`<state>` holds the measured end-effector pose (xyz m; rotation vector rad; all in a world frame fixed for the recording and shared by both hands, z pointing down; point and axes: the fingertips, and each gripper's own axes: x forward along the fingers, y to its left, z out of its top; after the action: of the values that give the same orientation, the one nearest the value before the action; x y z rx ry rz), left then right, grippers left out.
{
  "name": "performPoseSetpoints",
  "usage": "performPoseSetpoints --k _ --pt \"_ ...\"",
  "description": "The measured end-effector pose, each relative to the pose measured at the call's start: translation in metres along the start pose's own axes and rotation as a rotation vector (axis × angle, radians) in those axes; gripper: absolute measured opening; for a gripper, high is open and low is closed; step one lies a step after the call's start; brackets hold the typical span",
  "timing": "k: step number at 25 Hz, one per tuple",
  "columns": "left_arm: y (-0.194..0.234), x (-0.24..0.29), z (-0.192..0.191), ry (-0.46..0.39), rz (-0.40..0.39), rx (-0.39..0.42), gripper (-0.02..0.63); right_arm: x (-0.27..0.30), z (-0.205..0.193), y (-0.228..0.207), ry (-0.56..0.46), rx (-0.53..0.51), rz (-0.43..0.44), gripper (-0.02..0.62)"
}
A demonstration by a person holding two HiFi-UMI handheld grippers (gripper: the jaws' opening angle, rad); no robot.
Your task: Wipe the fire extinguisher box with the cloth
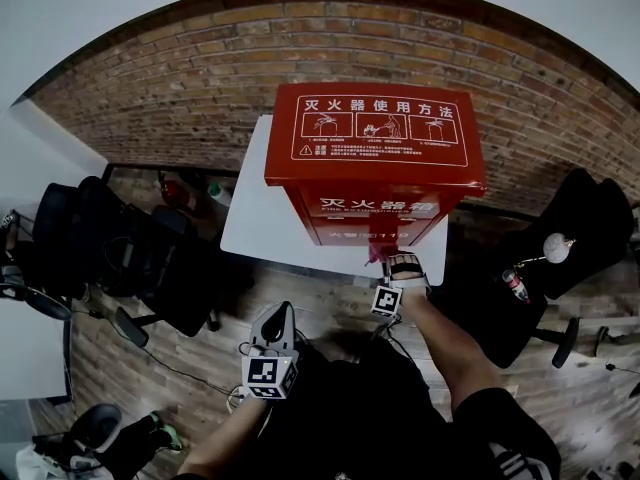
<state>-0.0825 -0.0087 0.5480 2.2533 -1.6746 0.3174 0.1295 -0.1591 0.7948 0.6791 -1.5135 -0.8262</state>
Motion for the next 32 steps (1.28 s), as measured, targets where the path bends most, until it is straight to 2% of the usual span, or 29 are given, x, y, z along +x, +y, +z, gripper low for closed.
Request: performPoseSetpoints --k 11,22,32 --pt "-0.002 0.002 0.005 -0.018 -0.031 0.004 0.034 -0.013 0.004 -0.016 -0.005 0.028 -0.033 0.101" --pt "0.003 -0.002 0.01 -0.041 -0.043 0.002 0.034 -0.027 0.004 -0.038 -0.002 0.01 -0.104 0.101" --pt "0.008 -0.002 0.015 -0.059 -0.054 -0.009 0.034 -0.049 0.007 -0.067 -0.002 0.036 -0.153 0.101"
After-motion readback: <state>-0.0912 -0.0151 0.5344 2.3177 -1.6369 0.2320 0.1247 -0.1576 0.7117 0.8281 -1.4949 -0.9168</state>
